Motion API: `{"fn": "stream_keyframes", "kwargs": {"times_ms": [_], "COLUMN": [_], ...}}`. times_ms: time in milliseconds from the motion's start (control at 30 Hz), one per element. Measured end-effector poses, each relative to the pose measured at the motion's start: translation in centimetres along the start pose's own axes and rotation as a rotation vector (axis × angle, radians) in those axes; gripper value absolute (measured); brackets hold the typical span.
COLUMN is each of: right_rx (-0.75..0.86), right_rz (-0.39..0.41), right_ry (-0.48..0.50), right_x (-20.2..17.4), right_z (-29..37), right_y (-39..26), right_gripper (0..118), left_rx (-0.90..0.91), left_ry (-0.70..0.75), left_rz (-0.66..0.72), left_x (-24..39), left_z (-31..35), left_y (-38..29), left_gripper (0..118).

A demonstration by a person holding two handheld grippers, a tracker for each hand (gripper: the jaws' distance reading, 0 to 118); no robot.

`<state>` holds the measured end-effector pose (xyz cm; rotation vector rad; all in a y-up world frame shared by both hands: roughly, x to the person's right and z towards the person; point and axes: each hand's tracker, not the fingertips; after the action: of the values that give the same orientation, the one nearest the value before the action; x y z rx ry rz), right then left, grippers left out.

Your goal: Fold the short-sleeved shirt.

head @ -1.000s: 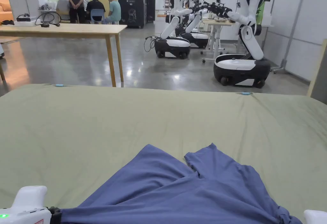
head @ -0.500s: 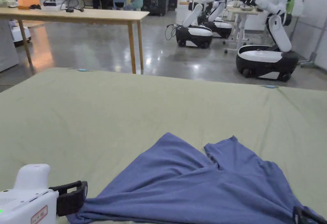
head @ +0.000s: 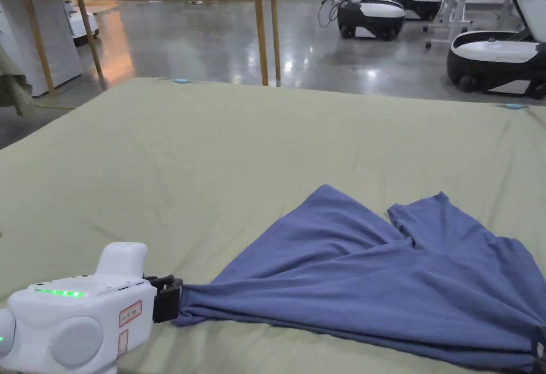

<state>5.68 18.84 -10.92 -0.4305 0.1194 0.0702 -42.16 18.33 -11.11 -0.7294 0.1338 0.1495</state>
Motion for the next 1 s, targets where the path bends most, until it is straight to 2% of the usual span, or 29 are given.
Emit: {"fn": "stream_keyframes", "kwargs": {"times_ms": [33, 67, 100, 200, 267, 300, 333, 367, 400, 433, 467, 500, 733, 867, 1000], "right_rx": [-0.008, -0.018, -0.028, -0.06, -0.073, -0.081, -0.093, -0.106, -0.113, -0.119, -0.126, -0.133, -0.159, -0.149, -0.233], "right_rz": [0.003, 0.004, 0.001, -0.002, 0.01, 0.012, 0.01, 0.009, 0.009, 0.012, 0.016, 0.016, 0.011, 0.022, 0.067], "right_ry": [0.007, 0.015, 0.03, 0.061, 0.064, 0.071, 0.08, 0.086, 0.092, 0.091, 0.092, 0.092, 0.098, 0.078, 0.047], "right_x": [-0.4, -0.8, -1.2, -2.2, -2.8, -3.0, -3.1, -3.2, -3.2, -3.3, -3.4, -3.4, -1.6, 1.1, 4.3], "right_z": [-0.1, -0.2, -0.2, -0.8, -1.2, -1.3, -1.5, -1.7, -2.1, -2.2, -2.3, -2.5, -5.8, -10.4, -18.3], "right_y": [-0.2, -0.6, -0.9, -1.3, -1.4, -1.6, -1.7, -1.9, -1.8, -1.9, -2.1, -2.2, 1.0, 6.0, 11.0], "right_gripper": [1, 1, 1, 1, 1, 1, 1, 1, 1, 1, 1, 1, 1, 1, 1], "left_rx": [-0.066, -0.107, -0.06, -0.147, -0.169, -0.185, -0.193, -0.22, -0.239, -0.233, -0.246, -0.246, -0.218, -0.21, -0.212], "left_ry": [-0.006, -0.008, -0.024, 0.015, -0.034, -0.045, -0.073, -0.099, -0.115, -0.123, -0.14, -0.146, -0.135, -0.13, -0.128], "left_rz": [-0.004, -0.001, 0.004, -0.054, -0.069, -0.073, -0.084, -0.1, -0.123, -0.132, -0.144, -0.132, -0.12, -0.1, -0.092], "left_x": [-0.2, -0.4, -0.8, -0.7, -0.7, -0.6, -0.2, 0.1, 0.2, 0.3, 0.2, 0.3, 0.4, 0.5, 0.4], "left_z": [-0.8, -2.1, -2.6, -5.0, -6.2, -6.8, -6.9, -7.2, -7.4, -7.3, -7.5, -7.6, -7.3, -7.3, -7.6], "left_y": [0.1, 0.2, 0.7, 1.1, 1.6, 1.8, 1.9, 2.0, 2.0, 1.9, 1.8, 1.6, 1.5, 1.1, 1.1], "left_gripper": [95, 118, 115, 114, 112, 110, 101, 88, 68, 31, 4, 1, 1, 1, 1]}}
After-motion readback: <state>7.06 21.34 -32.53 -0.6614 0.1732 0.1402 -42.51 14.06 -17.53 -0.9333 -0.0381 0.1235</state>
